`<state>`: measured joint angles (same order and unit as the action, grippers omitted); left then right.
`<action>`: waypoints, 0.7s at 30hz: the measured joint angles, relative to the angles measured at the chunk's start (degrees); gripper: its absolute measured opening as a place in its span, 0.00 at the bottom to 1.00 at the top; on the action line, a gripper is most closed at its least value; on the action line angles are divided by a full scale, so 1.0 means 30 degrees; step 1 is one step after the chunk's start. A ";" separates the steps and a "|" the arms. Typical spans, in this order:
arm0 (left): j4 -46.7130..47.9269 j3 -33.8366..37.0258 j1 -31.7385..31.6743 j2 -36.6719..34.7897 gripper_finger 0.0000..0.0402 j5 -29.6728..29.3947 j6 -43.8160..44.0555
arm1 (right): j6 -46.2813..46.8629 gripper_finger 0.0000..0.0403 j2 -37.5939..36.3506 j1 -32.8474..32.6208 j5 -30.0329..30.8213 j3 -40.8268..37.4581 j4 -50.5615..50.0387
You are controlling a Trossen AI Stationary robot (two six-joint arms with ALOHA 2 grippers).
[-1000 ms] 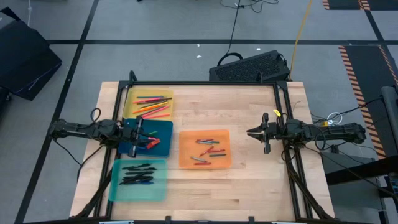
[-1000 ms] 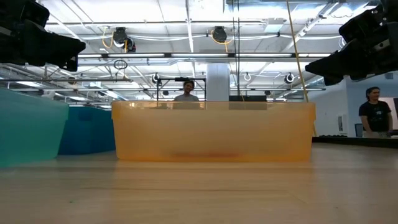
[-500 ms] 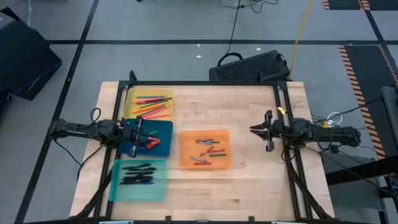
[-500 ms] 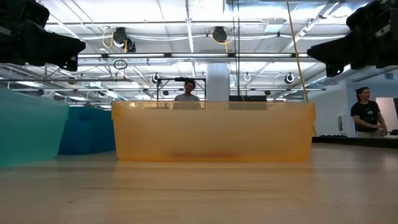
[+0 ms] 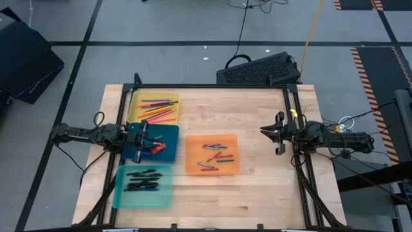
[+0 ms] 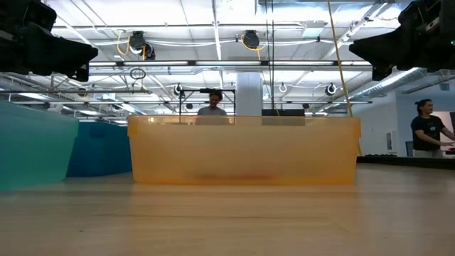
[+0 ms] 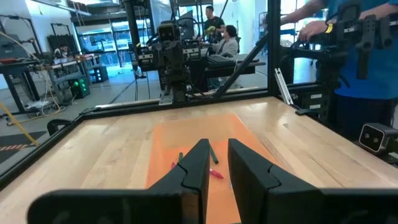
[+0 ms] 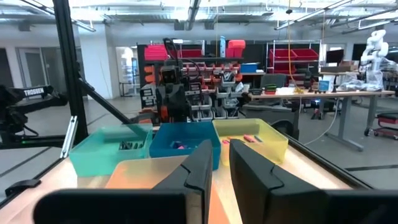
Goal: Sort crayons/erasers/pens/pencils in bins
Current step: Return to Home Position
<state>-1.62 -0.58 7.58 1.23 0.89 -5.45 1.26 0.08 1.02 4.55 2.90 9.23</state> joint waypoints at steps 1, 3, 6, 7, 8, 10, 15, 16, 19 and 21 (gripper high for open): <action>0.0003 0.0000 0.0000 0.0000 0.16 0.0000 0.0018 | -0.0002 0.12 0.0000 0.0000 -0.0004 0.0000 0.0002; 0.0016 0.0000 -0.0001 0.0000 0.16 0.0000 0.0066 | -0.0006 0.12 0.0000 0.0015 -0.0005 0.0000 0.0007; 0.0015 0.0000 0.0001 0.0000 0.16 0.0000 0.0014 | -0.0007 0.12 0.0000 0.0015 -0.0012 0.0000 0.0013; 0.0015 0.0000 0.0001 0.0000 0.16 0.0000 -0.0015 | -0.0007 0.12 0.0000 0.0015 -0.0019 0.0000 0.0015; 0.0012 0.0000 -0.0001 0.0000 0.16 0.0000 -0.0022 | -0.0007 0.12 0.0000 0.0015 -0.0019 0.0000 0.0015; 0.0020 0.0000 0.0003 0.0000 0.16 0.0000 0.0020 | -0.0007 0.12 0.0000 0.0015 -0.0019 0.0000 0.0029; 0.0020 0.0000 0.0002 0.0000 0.16 0.0007 0.0474 | -0.0007 0.12 -0.0007 0.0000 -0.0032 0.0000 0.0056; 0.0016 0.0000 0.0003 0.0000 0.16 0.0007 0.0477 | -0.0007 0.12 -0.0007 0.0000 -0.0031 0.0000 0.0058; 0.0019 0.0000 0.0003 0.0000 0.16 0.0006 0.0488 | -0.0007 0.12 -0.0015 -0.0004 -0.0030 0.0000 0.0058; 0.0020 0.0000 -0.0001 0.0000 0.16 0.0007 0.0488 | -0.0007 0.12 -0.0015 -0.0003 -0.0033 0.0000 0.0058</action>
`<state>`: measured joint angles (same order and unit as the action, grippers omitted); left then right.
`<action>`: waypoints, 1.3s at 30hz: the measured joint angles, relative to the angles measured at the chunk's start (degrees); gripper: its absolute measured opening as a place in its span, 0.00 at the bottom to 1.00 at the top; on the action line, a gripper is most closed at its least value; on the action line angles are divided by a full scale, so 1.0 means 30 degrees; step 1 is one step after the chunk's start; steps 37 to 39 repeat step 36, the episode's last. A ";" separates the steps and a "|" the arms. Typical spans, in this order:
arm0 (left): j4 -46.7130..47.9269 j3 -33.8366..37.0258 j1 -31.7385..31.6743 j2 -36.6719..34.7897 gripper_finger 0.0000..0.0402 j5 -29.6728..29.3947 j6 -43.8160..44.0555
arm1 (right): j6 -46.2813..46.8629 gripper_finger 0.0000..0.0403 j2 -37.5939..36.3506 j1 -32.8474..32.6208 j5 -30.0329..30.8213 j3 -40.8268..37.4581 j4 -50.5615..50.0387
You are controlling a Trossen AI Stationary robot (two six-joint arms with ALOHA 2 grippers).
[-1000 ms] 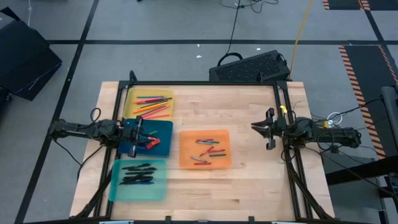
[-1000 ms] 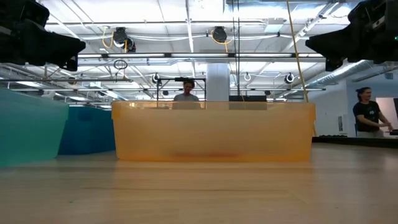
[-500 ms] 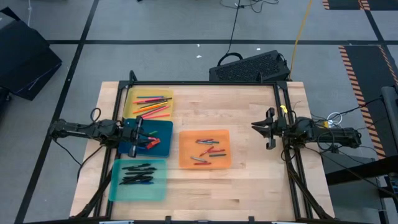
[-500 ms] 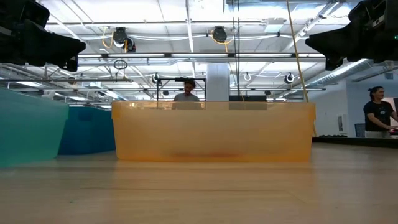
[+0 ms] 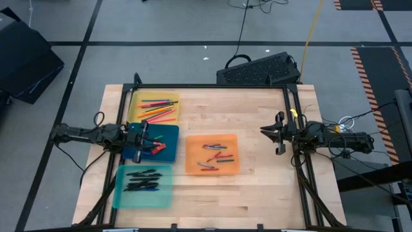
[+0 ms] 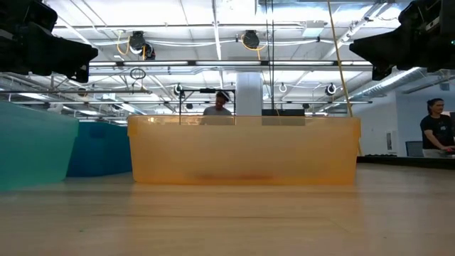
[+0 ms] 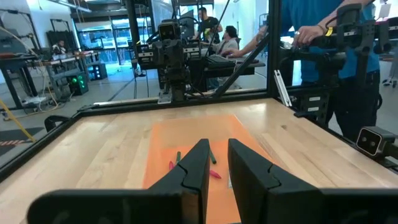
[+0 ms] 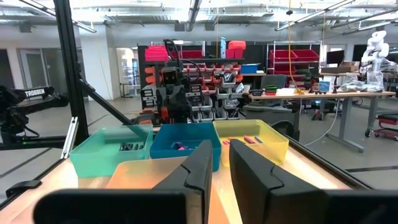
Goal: Sort crayons/erasers/pens/pencils in bins
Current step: Return to Home Position
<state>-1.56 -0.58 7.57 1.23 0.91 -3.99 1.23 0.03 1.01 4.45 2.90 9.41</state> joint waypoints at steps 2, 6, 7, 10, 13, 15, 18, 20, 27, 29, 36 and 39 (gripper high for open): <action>0.0000 0.0000 0.0007 0.0000 0.16 0.0000 0.0000 | 0.0000 0.12 0.0000 -0.0005 0.0003 -0.0131 0.0112; 0.0000 0.0000 0.0004 0.0000 0.16 0.0000 -0.0004 | -0.0088 0.12 -0.0007 -0.0056 -0.0022 -0.0678 0.0741; 0.0000 0.0000 0.0000 0.0000 0.16 0.0000 -0.0007 | -0.0109 0.12 -0.0007 -0.0121 0.0000 -0.0685 0.0211; 0.0009 0.0000 0.0001 0.0000 0.16 0.0000 -0.0001 | -0.0131 0.12 -0.0015 -0.0350 0.0004 -0.0685 0.0415; 0.0007 0.0000 0.0000 0.0000 0.16 0.0000 0.0000 | -0.0138 0.12 -0.0015 -0.0681 -0.0007 -0.0685 0.0323; 0.0008 0.0000 0.0004 0.0000 0.16 0.0000 -0.0007 | -0.0138 0.12 -0.0015 -0.0931 -0.0004 -0.0685 0.0418; 0.0007 0.0000 0.0007 0.0000 0.16 0.0000 -0.0007 | -0.0138 0.12 -0.0015 -0.1314 -0.0007 -0.0685 0.0360; 0.0007 0.0000 0.0002 0.0000 0.16 0.0000 -0.0007 | -0.0138 0.12 -0.0015 -0.1554 -0.0007 -0.0685 0.0375; 0.0007 0.0000 0.0007 0.0000 0.16 0.0000 -0.0007 | -0.0138 0.12 -0.0015 -0.2037 -0.0007 -0.0685 0.0364; 0.0007 0.0000 0.0005 0.0000 0.16 0.0000 -0.0007 | -0.0138 0.12 -0.0015 -0.2037 -0.0004 -0.0685 0.0364; 0.0007 -0.0001 0.0007 0.0000 0.16 0.0000 -0.0007 | -0.0138 0.12 -0.0015 -0.2037 -0.0003 -0.0685 0.0364; 0.0007 -0.0001 0.0007 0.0000 0.16 0.0000 -0.0007 | -0.0138 0.12 -0.0015 -0.2037 -0.0003 -0.0685 0.0364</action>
